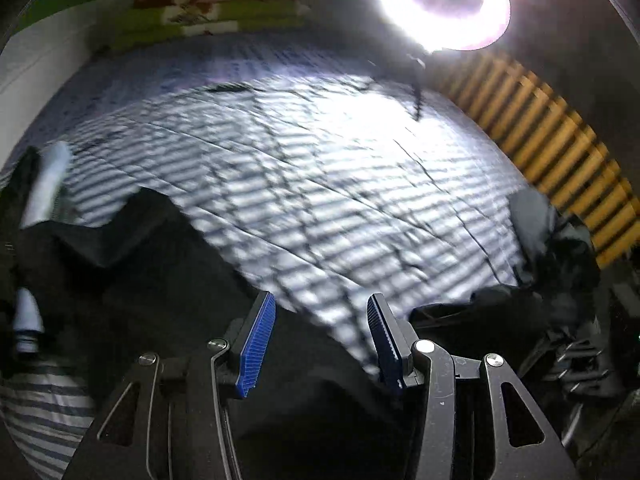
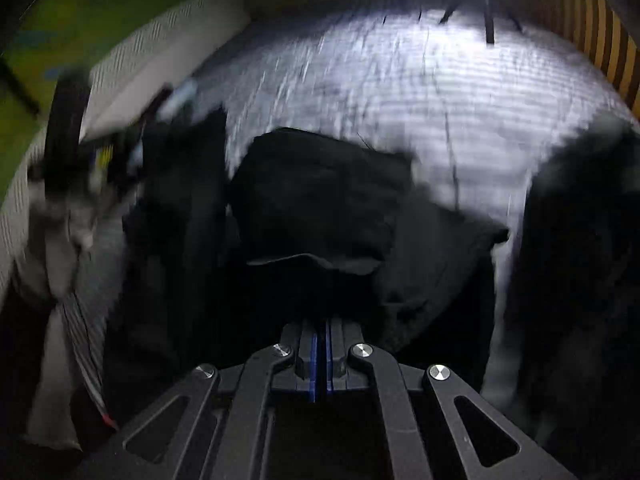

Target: Fold large clothes

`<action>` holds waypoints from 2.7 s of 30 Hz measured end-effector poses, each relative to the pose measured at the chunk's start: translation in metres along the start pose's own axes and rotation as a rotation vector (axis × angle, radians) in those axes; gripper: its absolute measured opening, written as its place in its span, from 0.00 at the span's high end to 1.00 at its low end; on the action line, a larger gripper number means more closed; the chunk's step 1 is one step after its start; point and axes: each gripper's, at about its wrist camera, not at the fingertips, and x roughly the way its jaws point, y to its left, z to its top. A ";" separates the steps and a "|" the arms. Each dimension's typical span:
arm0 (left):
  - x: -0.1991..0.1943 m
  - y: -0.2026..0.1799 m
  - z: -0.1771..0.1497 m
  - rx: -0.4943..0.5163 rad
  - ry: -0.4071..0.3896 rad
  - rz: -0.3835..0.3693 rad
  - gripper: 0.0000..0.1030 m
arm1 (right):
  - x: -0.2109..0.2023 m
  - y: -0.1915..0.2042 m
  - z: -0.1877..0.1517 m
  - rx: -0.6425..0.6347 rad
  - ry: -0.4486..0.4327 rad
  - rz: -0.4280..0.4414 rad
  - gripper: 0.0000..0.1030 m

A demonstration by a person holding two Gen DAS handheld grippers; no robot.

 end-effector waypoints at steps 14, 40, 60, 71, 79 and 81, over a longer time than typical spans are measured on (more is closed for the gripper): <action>0.044 -0.034 -0.033 0.073 0.129 -0.092 0.33 | -0.044 -0.007 0.004 -0.040 -0.104 -0.021 0.48; 0.039 -0.033 -0.051 0.017 0.125 -0.223 0.30 | -0.036 -0.015 0.018 -0.015 -0.093 -0.056 0.97; -0.014 -0.061 -0.020 0.106 -0.038 -0.210 0.98 | -0.083 0.000 0.033 -0.082 -0.253 -0.174 0.97; -0.003 -0.041 0.160 0.124 -0.292 0.156 0.95 | -0.090 -0.009 0.243 -0.151 -0.528 -0.375 0.97; 0.040 -0.017 0.180 0.036 -0.184 0.205 0.82 | -0.010 -0.075 0.283 -0.029 -0.359 -0.643 0.78; 0.028 -0.008 0.162 0.035 -0.175 0.203 0.82 | -0.014 -0.084 0.271 -0.012 -0.343 -0.614 0.78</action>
